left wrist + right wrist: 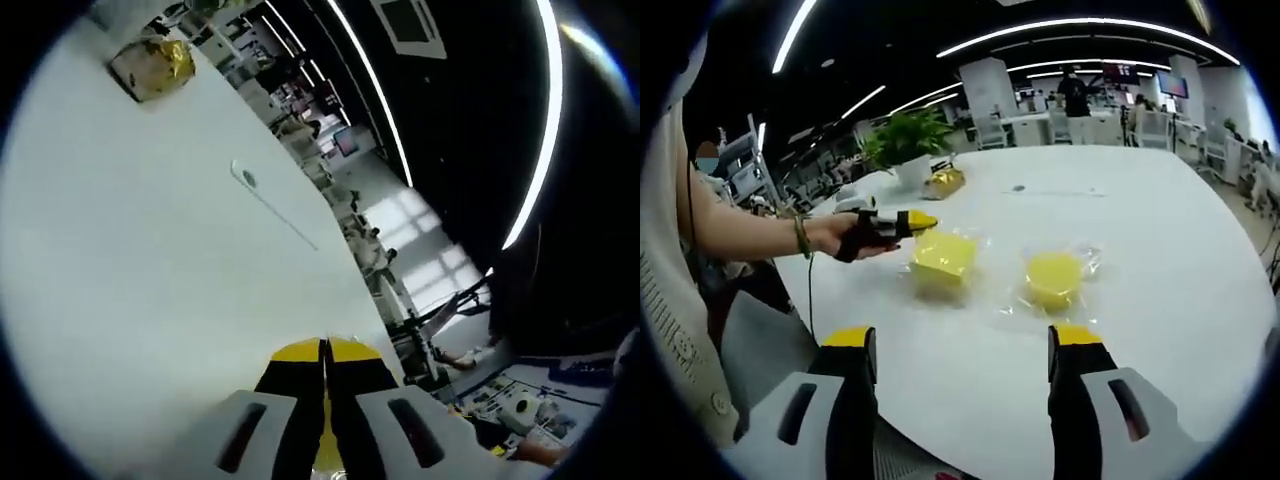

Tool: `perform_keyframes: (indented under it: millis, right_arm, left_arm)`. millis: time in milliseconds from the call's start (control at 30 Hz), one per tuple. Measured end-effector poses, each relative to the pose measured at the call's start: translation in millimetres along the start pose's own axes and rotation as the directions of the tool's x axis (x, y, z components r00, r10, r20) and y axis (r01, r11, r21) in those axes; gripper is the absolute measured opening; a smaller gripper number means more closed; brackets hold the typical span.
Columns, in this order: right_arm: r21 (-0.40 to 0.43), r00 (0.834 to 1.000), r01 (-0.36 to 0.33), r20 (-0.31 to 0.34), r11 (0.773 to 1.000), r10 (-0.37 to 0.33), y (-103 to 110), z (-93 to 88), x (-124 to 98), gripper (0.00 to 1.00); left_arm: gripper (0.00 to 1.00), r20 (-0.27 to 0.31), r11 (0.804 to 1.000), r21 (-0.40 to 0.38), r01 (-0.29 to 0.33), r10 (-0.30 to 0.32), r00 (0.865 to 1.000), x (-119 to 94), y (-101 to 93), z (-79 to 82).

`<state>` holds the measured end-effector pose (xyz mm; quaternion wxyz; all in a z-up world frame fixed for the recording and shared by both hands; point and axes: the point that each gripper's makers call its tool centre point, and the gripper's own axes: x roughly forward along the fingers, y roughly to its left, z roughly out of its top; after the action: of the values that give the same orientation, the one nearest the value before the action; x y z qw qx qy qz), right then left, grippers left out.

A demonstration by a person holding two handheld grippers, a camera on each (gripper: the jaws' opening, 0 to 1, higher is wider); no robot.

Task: Compare the silicone blocks by pressing each to a similar depth, holding the contact briefly, and releasing to observe deformation and rebound differences across the visible hardness samples.

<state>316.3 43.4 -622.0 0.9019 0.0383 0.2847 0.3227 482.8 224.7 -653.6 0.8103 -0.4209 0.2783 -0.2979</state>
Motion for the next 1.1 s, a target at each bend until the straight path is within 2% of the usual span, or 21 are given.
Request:
perform_keyframes:
  millis: [200, 300, 467, 567, 633, 700, 767, 900, 1067, 1100]
  right_arm:
    - [-0.018, 0.999, 0.0, 0.037, 1.0, 0.001, 8.6, 6.5, -6.5, 0.64]
    - [-0.029, 0.999, 0.002, 0.054, 1.0, 0.0, 11.8, 9.3, -10.0, 0.64]
    - [-0.039, 0.997, 0.006, 0.083, 0.999, -0.003, 15.0, 11.0, -16.8, 0.65]
    - [-0.013, 0.996, -0.001, 0.087, 1.0, 0.002, 16.8, 10.6, -23.0, 0.62]
    - [-0.017, 0.994, 0.006, 0.112, 1.0, -0.004, 17.0, 14.0, -26.8, 0.63]
    - [-0.016, 0.992, 0.007, 0.124, 1.0, -0.005, 17.6, 17.0, -29.7, 0.64]
    - [-0.017, 0.991, 0.003, 0.132, 1.0, 0.0, 19.0, 19.8, -30.1, 0.65]
    - [-0.049, 0.991, -0.009, 0.133, 0.999, 0.016, 22.9, 28.2, -28.3, 0.67]
    - [-0.084, 0.988, -0.021, 0.152, 0.996, 0.033, 27.6, 42.2, -26.7, 0.68]
    - [-0.093, 0.988, -0.025, 0.148, 0.995, 0.038, 28.4, 44.3, -25.1, 0.69]
  left_arm:
    - [0.0, -0.039, 0.993, 0.106, 0.049, -0.045, 0.998, -3.5, -33.3, -6.7]
    - [0.0, -0.069, 0.976, 0.21, 0.061, -0.047, 0.997, -4.7, -47.5, -13.9]
    - [0.0, -0.12, 0.949, 0.305, 0.083, -0.048, 0.992, -3.0, -66.0, -25.6]
    - [0.0, -0.144, 0.941, 0.325, 0.099, -0.054, 0.988, -2.2, -77.2, -32.8]
    - [0.0, -0.165, 0.932, 0.345, 0.114, -0.059, 0.985, -2.5, -85.2, -38.3]
    - [0.0, -0.195, 0.915, 0.381, 0.136, -0.064, 0.979, -3.1, -93.1, -44.6]
    - [0.0, -0.212, 0.906, 0.396, 0.152, -0.071, 0.975, -3.7, -98.8, -47.1]
    - [0.0, -0.252, 0.911, 0.37, 0.184, -0.092, 0.963, -9.6, -114.4, -49.8]
    - [0.0, -0.315, 0.865, 0.424, 0.267, -0.135, 0.939, -22.1, -142.7, -53.8]
    - [0.0, -0.318, 0.859, 0.433, 0.274, -0.138, 0.938, -23.8, -146.4, -53.5]
